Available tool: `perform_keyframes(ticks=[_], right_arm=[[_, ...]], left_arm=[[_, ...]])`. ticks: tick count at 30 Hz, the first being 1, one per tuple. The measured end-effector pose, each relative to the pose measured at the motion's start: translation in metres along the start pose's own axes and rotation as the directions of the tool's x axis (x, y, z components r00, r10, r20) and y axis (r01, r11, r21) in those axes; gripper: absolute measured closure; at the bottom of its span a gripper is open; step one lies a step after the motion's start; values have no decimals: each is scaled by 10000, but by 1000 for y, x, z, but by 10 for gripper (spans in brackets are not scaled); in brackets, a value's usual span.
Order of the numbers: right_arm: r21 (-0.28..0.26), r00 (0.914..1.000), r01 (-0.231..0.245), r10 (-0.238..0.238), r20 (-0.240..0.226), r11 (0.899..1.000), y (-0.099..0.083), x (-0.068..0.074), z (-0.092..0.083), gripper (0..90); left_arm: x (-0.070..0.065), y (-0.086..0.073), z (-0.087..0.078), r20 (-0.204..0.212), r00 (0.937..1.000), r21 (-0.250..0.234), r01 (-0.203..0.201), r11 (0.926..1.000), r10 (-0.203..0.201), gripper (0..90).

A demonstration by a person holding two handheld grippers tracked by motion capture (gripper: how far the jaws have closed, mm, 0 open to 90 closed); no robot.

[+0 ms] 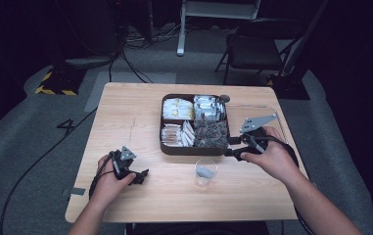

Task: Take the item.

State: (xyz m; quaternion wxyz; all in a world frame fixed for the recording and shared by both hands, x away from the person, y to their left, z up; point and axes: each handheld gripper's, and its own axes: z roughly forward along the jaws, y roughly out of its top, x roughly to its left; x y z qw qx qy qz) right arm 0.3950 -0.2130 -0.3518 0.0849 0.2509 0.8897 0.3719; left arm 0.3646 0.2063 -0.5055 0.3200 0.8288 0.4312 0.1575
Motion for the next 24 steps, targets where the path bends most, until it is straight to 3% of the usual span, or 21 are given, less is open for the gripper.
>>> perform_keyframes(ticks=[1,11,15,19,20,24], right_arm=[[-30,9999,-84,84,124,10000,-2,-3,-2,468],[-416,9917,-1013,1042,747,9940,-29,-29,-17,418],[-459,9817,-1402,1449,1236,9891,-48,-42,-23,381],[-446,9750,-1669,1716,1411,9850,-60,-49,-26,356],[-475,9688,-1970,2018,1437,9793,-70,-54,-29,347],[-518,9605,-2258,2312,1546,9728,-86,-61,-33,326]], left_arm=[[1,-2,-2,-20,9999,-14,151,9999,-151,7],[5,-13,-11,-198,9994,-11,285,9996,-285,10],[7,-15,-14,-198,9993,-8,308,9995,-308,11],[7,-16,-14,-211,9993,-11,307,9995,-307,10],[7,-16,-14,-202,9993,-9,314,9995,-314,10],[7,-16,-14,-213,9993,-11,306,9995,-306,10]])
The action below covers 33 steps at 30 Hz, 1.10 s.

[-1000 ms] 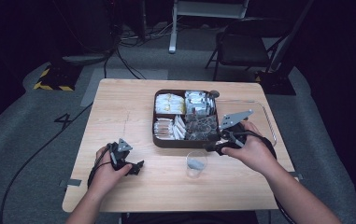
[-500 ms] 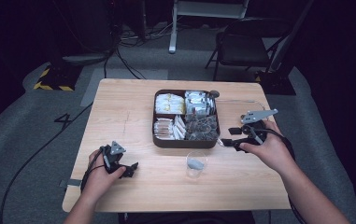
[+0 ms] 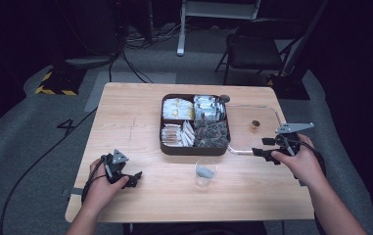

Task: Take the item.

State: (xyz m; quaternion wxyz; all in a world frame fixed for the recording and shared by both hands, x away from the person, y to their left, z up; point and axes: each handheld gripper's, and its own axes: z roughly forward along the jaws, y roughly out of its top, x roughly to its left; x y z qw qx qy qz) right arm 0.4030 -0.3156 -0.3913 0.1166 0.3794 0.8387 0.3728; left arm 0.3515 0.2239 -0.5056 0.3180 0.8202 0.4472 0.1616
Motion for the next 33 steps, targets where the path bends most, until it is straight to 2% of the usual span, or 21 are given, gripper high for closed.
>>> perform_keyframes(ticks=[4,9,15,24,30,33], right_arm=[[188,9997,-1,-3,241,9998,-12,-7,0,317],[414,9984,-552,548,122,9976,-35,-12,6,308],[700,9985,-548,541,121,9960,-55,-16,17,279],[688,9977,-621,601,316,9957,-79,-17,28,262],[655,9984,-499,479,314,9966,-92,-12,36,246],[656,9983,-396,366,460,9971,-99,-10,41,230]], left_arm=[[0,0,0,7,10000,-1,8,10000,-8,10],[0,0,0,2,10000,0,-4,10000,4,10],[0,0,0,1,10000,-2,0,10000,0,10],[0,0,0,0,10000,-3,0,10000,0,10],[0,0,0,9,10000,3,5,10000,-5,10],[0,0,0,2,10000,-3,0,10000,0,10]])
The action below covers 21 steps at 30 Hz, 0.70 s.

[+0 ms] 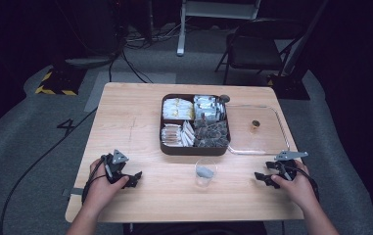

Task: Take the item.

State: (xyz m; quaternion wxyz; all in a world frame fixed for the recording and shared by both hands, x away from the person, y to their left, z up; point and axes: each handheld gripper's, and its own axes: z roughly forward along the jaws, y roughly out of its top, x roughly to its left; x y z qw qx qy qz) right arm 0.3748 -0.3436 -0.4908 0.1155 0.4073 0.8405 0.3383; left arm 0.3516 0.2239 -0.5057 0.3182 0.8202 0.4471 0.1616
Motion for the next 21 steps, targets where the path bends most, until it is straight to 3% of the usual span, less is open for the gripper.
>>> perform_keyframes(ticks=[5,8,10,15,21], right_arm=[[-207,9989,355,-348,329,9992,-3,2,3,188],[-471,9962,724,-699,528,9963,-7,4,8,110],[-776,9965,663,-620,562,9948,-8,5,12,54],[-584,9956,826,-798,497,9949,-7,6,14,1],[-586,9958,787,-758,506,9952,-7,7,15,1]], left_arm=[[0,0,0,8,10000,4,4,10000,-4,10],[0,0,0,2,10000,2,1,10000,-1,10],[0,0,0,-5,10000,2,-5,10000,5,10],[0,0,0,-1,10000,2,-3,10000,3,10],[0,0,0,-3,10000,28,-5,10000,5,8]])
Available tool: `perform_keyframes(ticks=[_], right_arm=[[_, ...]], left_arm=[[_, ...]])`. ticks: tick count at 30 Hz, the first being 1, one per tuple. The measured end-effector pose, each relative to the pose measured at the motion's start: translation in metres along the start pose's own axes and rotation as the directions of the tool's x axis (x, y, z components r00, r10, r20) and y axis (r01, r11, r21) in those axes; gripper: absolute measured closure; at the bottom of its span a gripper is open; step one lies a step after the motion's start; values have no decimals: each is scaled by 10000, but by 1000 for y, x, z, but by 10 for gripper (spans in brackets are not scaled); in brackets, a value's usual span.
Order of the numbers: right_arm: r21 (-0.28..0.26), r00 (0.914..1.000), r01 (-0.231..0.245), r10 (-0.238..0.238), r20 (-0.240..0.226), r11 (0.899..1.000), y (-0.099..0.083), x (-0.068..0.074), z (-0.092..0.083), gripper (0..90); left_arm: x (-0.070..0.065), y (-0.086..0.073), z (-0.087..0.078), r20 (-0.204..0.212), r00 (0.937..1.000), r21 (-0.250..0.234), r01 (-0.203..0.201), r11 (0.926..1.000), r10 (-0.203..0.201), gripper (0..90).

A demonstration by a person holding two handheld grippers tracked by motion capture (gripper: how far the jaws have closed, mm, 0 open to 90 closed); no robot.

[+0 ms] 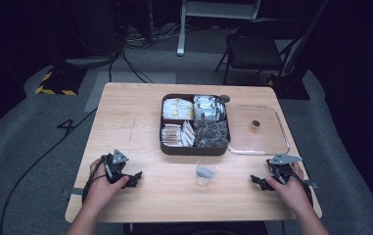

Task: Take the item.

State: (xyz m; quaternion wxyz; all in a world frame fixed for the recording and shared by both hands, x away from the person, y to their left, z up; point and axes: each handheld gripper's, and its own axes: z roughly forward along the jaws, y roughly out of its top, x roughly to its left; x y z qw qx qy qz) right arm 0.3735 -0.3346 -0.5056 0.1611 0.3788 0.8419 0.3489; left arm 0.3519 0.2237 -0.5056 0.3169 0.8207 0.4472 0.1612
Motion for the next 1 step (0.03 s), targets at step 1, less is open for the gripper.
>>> perform_keyframes(ticks=[1], right_arm=[[-1,10000,-1,1,0,10000,0,0,0,1]], left_arm=[[0,0,0,2,10000,1,0,10000,0,8]])
